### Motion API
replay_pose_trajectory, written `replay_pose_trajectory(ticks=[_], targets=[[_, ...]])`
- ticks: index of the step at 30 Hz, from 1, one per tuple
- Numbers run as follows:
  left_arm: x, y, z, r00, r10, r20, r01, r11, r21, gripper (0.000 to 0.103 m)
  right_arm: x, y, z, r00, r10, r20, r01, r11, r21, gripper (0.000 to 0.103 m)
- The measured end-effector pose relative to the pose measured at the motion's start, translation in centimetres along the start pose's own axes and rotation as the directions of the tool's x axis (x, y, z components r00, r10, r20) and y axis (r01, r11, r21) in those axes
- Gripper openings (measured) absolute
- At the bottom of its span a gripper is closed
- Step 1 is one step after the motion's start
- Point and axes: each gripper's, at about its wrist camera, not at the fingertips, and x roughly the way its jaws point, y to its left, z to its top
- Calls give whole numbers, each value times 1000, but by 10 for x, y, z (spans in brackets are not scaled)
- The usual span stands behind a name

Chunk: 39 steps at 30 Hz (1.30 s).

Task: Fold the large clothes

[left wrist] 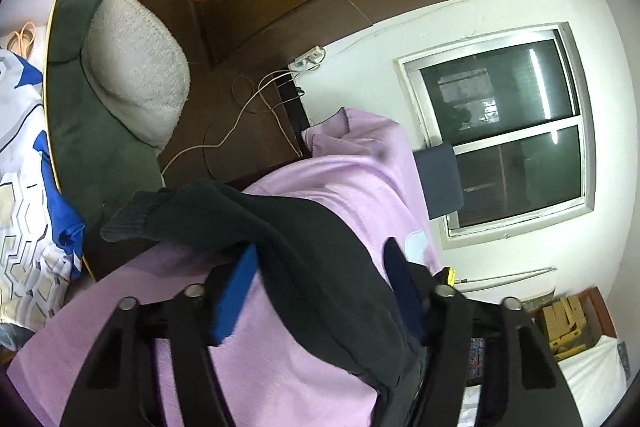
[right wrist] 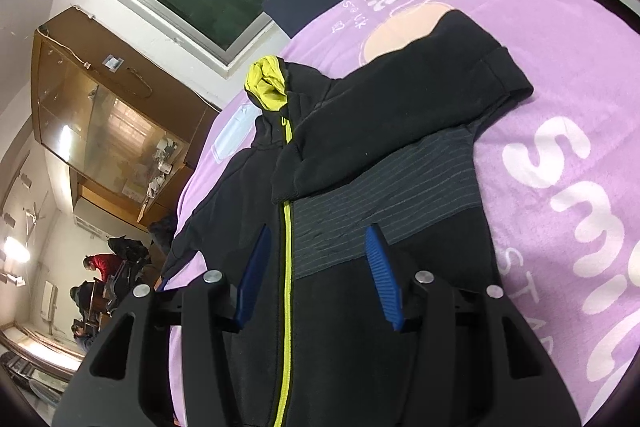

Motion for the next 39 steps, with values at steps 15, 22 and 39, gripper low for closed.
replay_pose_trajectory(ticks=[15,22,39], targets=[[33,37,29,993,86,-76,-98,981,-168,58,6,-11,1,1000,-11,-8,11,1000,26,50],[8,-4,37,997,80,-7,-79,994,81,4,10,-16,-1,1000,-18,-14,19,999,44,50],[-30,-200,-72,996,66,59,-89,726,682,4,-14,-12,-11,997,75,15,-75,997,10,50]])
